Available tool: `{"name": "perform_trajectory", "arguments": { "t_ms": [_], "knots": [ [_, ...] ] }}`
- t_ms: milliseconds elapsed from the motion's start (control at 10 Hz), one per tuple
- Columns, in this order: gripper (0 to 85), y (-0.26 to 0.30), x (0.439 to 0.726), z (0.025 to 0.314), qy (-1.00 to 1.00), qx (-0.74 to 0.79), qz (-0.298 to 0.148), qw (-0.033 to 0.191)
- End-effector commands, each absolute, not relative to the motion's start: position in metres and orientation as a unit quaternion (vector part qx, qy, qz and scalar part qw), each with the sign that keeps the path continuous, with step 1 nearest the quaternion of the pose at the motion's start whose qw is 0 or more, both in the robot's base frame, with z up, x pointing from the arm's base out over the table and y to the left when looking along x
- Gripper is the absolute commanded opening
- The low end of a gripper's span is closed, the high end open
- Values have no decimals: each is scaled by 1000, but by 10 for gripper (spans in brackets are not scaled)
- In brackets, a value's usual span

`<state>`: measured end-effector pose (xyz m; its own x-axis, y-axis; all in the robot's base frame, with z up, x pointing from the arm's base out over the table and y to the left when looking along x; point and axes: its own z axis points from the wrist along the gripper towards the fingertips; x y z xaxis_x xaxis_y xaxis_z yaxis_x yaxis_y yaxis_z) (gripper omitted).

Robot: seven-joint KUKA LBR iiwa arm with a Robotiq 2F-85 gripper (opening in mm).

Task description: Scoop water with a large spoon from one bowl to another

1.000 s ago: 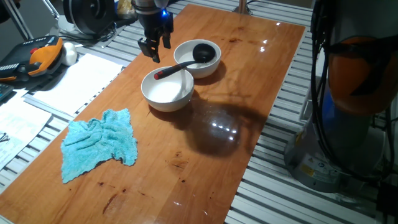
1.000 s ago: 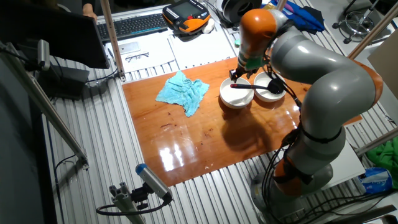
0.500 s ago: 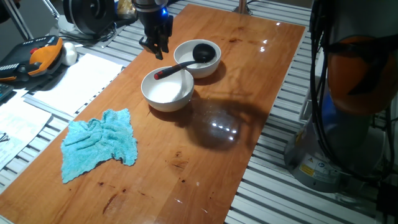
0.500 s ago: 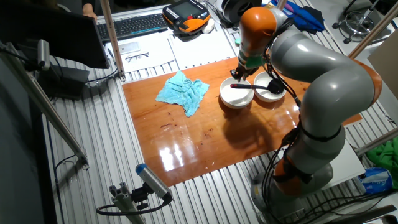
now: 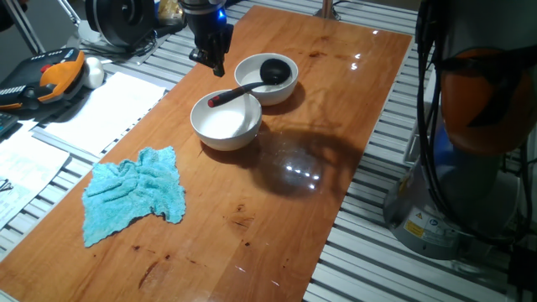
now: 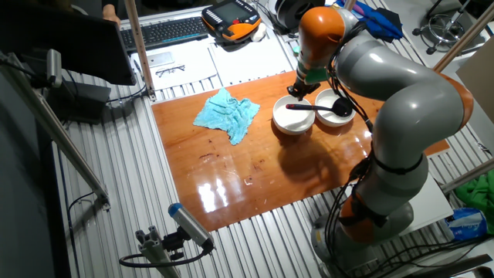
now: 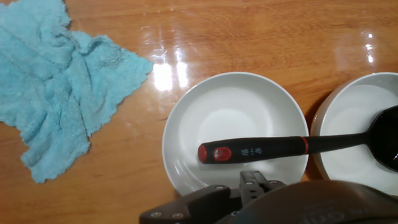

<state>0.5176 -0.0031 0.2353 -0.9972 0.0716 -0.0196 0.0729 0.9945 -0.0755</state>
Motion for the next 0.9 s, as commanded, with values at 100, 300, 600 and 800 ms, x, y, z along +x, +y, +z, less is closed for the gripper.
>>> {"name": "perform_trajectory", "arguments": {
  "t_ms": [100,300,600,800],
  "knots": [
    [0,-6,519,233,999,35,-40,9],
    [0,-10,519,231,998,40,-44,7],
    [0,-20,520,224,998,50,-36,4],
    [0,-26,519,220,998,63,-28,2]
  ]
}}
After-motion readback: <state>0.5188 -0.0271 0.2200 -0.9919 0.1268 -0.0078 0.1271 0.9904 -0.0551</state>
